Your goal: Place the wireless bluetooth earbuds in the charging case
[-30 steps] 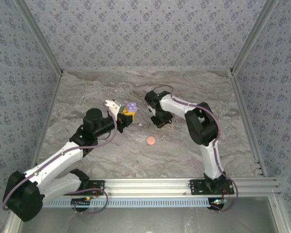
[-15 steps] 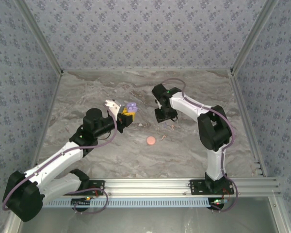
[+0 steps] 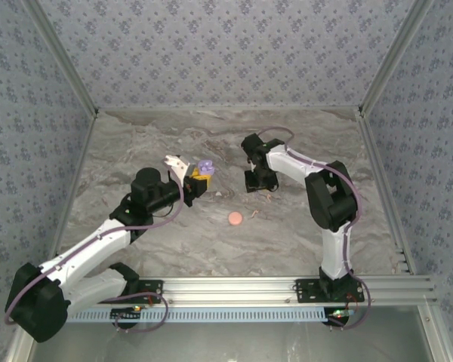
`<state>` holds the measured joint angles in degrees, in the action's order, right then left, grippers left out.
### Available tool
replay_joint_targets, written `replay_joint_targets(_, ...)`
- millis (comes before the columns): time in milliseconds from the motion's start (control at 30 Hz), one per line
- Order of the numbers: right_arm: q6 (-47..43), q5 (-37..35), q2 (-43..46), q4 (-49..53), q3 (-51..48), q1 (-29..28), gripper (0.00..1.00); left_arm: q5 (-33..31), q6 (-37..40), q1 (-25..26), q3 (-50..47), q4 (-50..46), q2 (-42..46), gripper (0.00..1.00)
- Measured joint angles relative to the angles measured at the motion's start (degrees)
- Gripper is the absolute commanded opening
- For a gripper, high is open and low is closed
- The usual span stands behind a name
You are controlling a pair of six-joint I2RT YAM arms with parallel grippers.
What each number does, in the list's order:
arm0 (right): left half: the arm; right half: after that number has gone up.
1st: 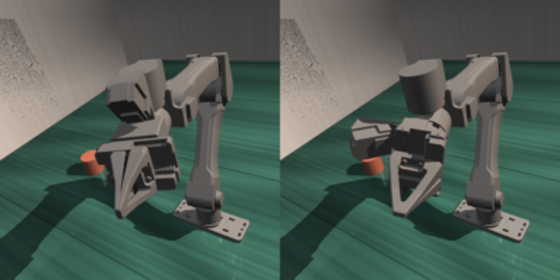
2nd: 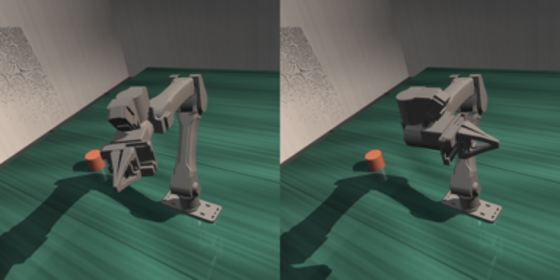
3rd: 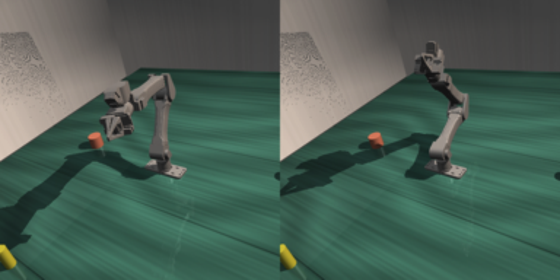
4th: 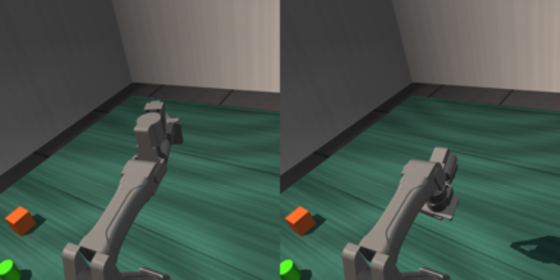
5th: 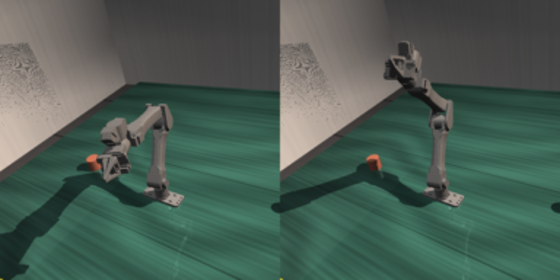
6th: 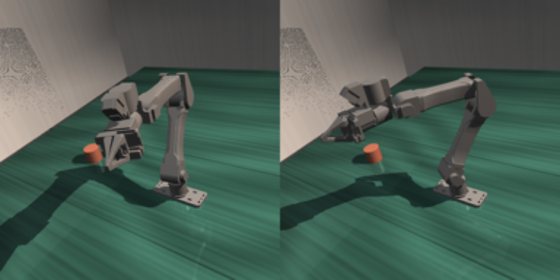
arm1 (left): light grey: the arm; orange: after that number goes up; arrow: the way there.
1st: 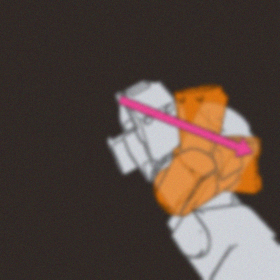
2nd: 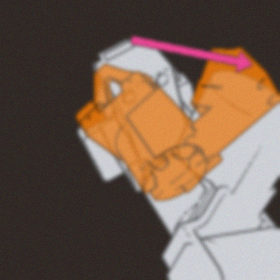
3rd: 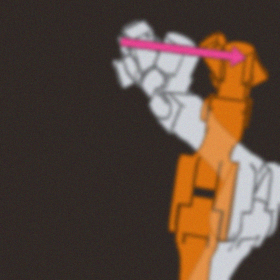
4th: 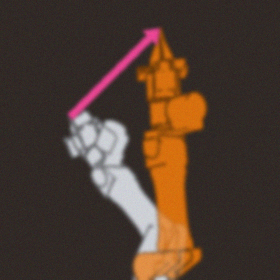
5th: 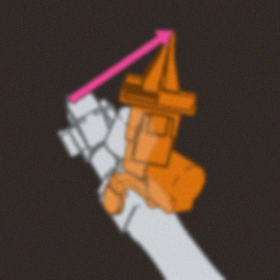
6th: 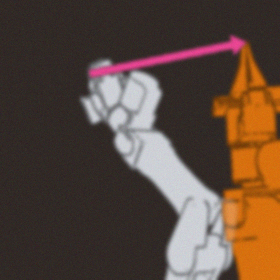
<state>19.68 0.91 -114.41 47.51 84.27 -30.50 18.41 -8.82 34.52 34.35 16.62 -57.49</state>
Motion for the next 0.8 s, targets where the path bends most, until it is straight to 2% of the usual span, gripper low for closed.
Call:
replay_joint_targets(267, 0.2, 0.2, -1.7, 0.0, 0.0, 0.0, 0.34, 0.0, 0.0, 0.0, 0.0, 0.0, 0.0, 0.23)
replay_joint_targets(800, 0.3, 0.4, -3.9, 0.5, 1.4, 0.0, 0.31, 0.0, 0.0, 0.0, 0.0, 0.0, 0.0, 0.23)
